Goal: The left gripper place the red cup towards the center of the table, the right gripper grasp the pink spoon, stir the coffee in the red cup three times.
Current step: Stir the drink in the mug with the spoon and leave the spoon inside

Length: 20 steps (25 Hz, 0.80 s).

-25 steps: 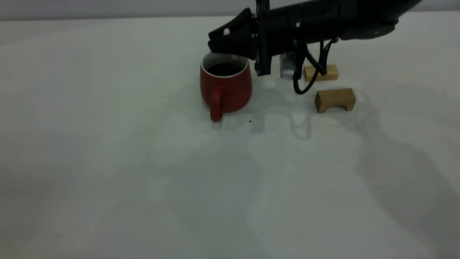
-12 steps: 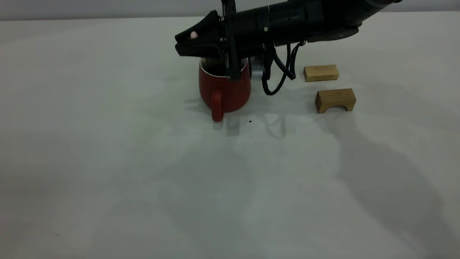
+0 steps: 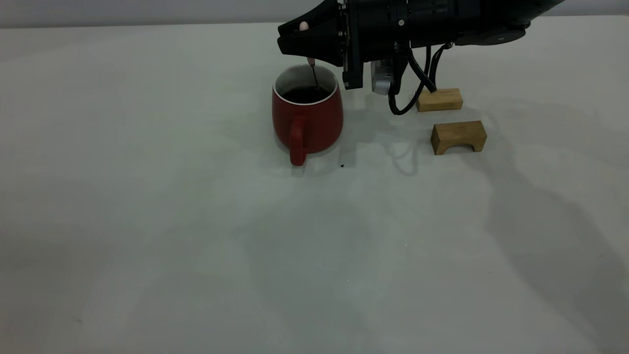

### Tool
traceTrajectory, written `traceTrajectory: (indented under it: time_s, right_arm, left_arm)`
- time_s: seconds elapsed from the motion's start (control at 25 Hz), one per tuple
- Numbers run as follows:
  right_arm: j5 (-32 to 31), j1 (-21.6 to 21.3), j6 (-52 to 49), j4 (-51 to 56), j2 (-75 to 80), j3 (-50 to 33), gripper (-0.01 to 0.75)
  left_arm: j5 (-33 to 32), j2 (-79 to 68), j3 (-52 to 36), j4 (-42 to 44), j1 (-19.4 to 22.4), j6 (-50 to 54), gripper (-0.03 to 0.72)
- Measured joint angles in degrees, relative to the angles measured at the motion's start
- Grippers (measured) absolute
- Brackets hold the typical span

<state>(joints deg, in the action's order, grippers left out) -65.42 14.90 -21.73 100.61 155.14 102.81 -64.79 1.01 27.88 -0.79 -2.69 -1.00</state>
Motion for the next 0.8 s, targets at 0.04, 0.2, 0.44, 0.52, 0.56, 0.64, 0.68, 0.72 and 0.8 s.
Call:
traceTrajectory:
  time_s: [0.04,0.2,0.44,0.52,0.56,0.64,0.68,0.72,0.8]
  right_arm:
    - [0.0,0.0,0.0,0.0,0.0,0.0,0.119]
    - [0.0,0.0,3.2,0.1,0.0,0.0,0.173]
    - [-0.2,0.0,11.8,-0.1,-0.1,0.0,0.415]
    - [-0.2,0.0,13.5,-1.4,-0.7,0.0,0.461]
    - [-0.2,0.0,14.1,-2.4,-1.3,0.0,0.473]
    - [-0.2,0.0,14.6,-4.6,-2.9,0.0,0.482]
    - [-0.2,0.0,14.6,-5.7,-3.9,0.0,0.485]
    - [-0.3,0.0,14.7,-6.9,-4.7,0.0,0.486]
    - [-0.6,0.0,14.8,-9.2,-6.6,0.0,0.486]
  left_arm:
    - [0.0,0.0,0.0,0.0,0.0,0.0,0.407]
    - [0.0,0.0,0.0,0.0,0.0,0.0,0.407]
    - [0.0,0.0,0.0,0.0,0.0,0.0,0.407]
    - [0.0,0.0,0.0,0.0,0.0,0.0,0.407]
    - [0.0,0.0,0.0,0.0,0.0,0.0,0.407]
    - [0.0,0.0,0.0,0.0,0.0,0.0,0.407]
    - [0.0,0.0,0.0,0.0,0.0,0.0,0.407]
    - [0.0,0.0,0.0,0.0,0.0,0.0,0.407]
    - [0.0,0.0,0.0,0.0,0.0,0.0,0.407]
